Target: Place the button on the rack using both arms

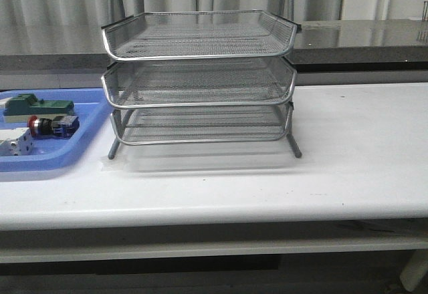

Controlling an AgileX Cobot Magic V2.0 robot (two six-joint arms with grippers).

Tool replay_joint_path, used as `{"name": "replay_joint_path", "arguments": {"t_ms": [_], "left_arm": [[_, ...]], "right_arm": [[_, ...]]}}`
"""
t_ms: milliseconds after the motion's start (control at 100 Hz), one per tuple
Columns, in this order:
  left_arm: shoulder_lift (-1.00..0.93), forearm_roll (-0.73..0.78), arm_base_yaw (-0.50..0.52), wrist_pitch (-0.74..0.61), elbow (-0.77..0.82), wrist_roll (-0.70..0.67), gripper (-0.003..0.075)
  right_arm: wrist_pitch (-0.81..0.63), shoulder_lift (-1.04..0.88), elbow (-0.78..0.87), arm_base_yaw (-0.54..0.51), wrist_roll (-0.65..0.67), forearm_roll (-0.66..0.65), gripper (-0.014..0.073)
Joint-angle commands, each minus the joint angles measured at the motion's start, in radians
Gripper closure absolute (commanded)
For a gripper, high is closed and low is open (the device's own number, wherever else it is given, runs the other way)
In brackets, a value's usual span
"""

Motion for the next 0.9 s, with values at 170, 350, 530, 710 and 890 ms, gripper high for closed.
{"name": "replay_joint_path", "arguments": {"t_ms": [170,350,530,710,890], "left_arm": [[-0.035,-0.001,0.001,-0.085,0.046,-0.01,0.0741],[-0.035,-0.001,0.001,-0.085,0.046,-0.01,0.0741],[-0.035,-0.001,0.001,-0.085,0.046,-0.01,0.0741],[-0.035,-0.001,0.001,-0.085,0.046,-0.01,0.0741],[-0.035,-0.001,0.001,-0.085,0.046,-0.01,0.0741]], "right_arm": [[-0.083,-0.02,-0.016,-0.007,-0.008,-0.003,0.065],[-0.083,-0.02,-0.016,-0.007,-0.008,-0.003,0.065],[-0.083,-0.02,-0.016,-0.007,-0.008,-0.003,0.065],[-0.1,-0.02,-0.016,-0.007,-0.008,-0.003,0.065],[-0.162,-0.02,-0.017,-0.007,-0.005,-0.002,0.065]]}}
